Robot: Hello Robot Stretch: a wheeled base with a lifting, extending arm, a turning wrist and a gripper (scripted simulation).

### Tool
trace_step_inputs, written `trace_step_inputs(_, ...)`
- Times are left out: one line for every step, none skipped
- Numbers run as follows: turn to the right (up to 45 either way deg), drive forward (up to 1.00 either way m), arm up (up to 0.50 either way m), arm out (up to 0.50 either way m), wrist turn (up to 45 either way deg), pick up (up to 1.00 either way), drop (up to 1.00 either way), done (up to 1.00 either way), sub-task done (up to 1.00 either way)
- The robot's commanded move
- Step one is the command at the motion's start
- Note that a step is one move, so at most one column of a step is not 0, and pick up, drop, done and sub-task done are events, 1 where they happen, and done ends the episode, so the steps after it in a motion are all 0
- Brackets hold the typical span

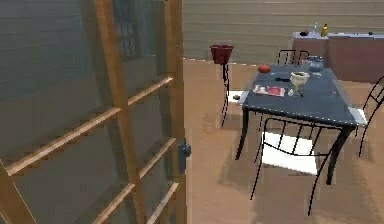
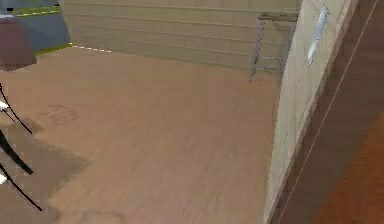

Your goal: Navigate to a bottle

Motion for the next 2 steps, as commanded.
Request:
trace_step_inputs(45.0, 0.0, 0.0, 0.0, 0.0, 0.0, 0.0, 0.0, 0.0)
trace_step_inputs(21.0, 0.0, 0.0, 0.0, 0.0, 0.0, 0.0, 0.0, 0.0)
